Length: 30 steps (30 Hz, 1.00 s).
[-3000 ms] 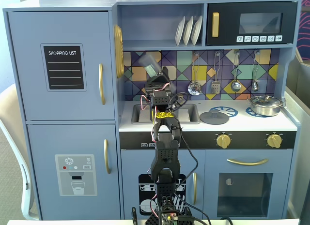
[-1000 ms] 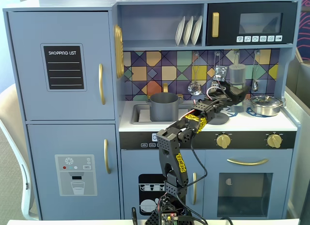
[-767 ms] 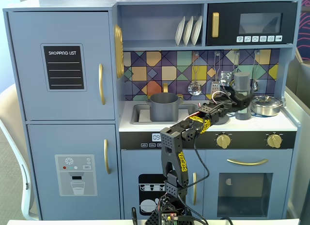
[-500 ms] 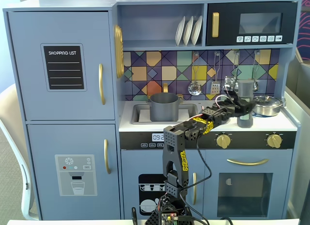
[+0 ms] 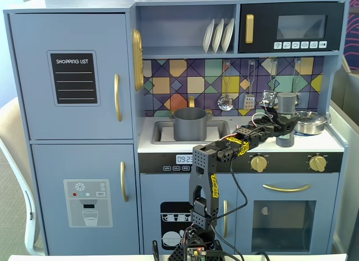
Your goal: Put salt in the gray recipient
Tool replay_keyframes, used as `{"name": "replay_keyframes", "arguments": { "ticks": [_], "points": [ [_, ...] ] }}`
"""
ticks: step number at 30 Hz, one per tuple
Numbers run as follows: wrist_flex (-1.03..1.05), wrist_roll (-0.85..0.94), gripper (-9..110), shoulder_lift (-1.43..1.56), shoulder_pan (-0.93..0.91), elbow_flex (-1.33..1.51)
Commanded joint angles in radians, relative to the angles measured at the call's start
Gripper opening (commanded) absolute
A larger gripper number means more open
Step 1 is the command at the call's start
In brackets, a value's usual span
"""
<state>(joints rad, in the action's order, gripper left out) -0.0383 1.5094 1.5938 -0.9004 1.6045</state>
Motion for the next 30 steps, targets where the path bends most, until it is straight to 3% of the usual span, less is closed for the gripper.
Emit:
{"name": "replay_keyframes", "arguments": {
  "ticks": [1, 5, 11, 15, 22, 26, 30],
  "points": [
    [0.006, -0.049, 27, 0.041, -0.023, -0.046],
    [0.018, -0.058, 46, 0.072, -0.044, -0.031],
    [0.067, -0.048, 51, 0.222, -0.072, 0.074],
    [0.224, -0.015, 36, 0.471, -0.081, 0.219],
    [0.749, 0.064, 1, 1.012, -0.026, 0.479],
    [0.992, 0.118, 0, 1.239, 0.183, 0.632],
    [1.212, 0.141, 0, 1.382, 0.515, 0.759]
  ]
}}
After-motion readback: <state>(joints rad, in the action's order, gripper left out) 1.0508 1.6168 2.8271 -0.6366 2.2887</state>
